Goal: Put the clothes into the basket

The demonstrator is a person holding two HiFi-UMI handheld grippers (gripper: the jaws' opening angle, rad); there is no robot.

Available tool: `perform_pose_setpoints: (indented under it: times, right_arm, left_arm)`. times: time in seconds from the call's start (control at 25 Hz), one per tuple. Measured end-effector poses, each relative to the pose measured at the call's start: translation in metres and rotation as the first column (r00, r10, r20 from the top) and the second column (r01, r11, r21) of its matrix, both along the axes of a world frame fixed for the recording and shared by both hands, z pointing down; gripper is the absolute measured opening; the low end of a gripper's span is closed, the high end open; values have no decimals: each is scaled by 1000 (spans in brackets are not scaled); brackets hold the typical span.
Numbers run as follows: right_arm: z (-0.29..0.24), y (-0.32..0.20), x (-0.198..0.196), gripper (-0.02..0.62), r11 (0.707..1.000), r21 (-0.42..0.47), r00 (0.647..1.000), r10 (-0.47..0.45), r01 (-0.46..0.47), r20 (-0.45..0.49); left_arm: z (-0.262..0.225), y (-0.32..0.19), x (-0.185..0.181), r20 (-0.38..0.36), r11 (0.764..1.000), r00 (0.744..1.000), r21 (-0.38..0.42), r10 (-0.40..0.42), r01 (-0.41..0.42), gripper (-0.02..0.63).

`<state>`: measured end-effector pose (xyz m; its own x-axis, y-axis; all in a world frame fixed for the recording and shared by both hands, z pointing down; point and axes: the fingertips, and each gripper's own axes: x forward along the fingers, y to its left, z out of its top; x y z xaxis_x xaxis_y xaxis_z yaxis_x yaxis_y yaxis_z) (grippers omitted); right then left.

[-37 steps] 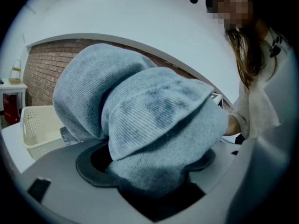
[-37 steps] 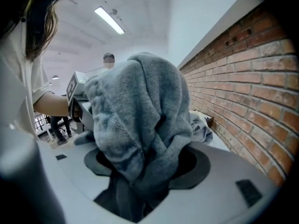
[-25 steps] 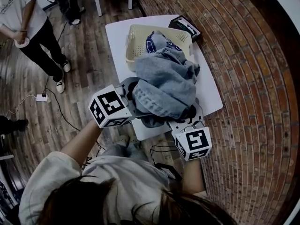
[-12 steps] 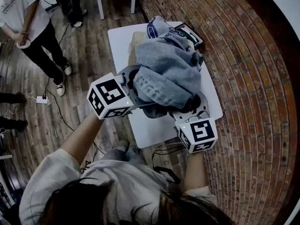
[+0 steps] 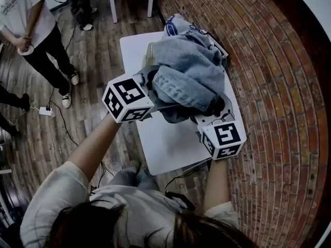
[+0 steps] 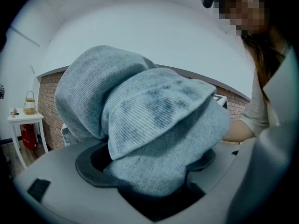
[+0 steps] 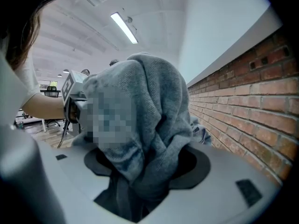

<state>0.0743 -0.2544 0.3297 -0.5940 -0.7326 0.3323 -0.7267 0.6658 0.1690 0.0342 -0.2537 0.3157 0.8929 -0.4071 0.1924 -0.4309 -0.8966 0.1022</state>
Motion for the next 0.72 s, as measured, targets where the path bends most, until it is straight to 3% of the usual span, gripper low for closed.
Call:
perform_pose_setpoints:
  times: [0.72]
  right_arm:
    - [56, -84, 2, 291, 995, -102, 1000, -8, 6, -18]
  left_arm:
    - [57, -84, 0, 6, 992, 998, -116, -54, 55, 396]
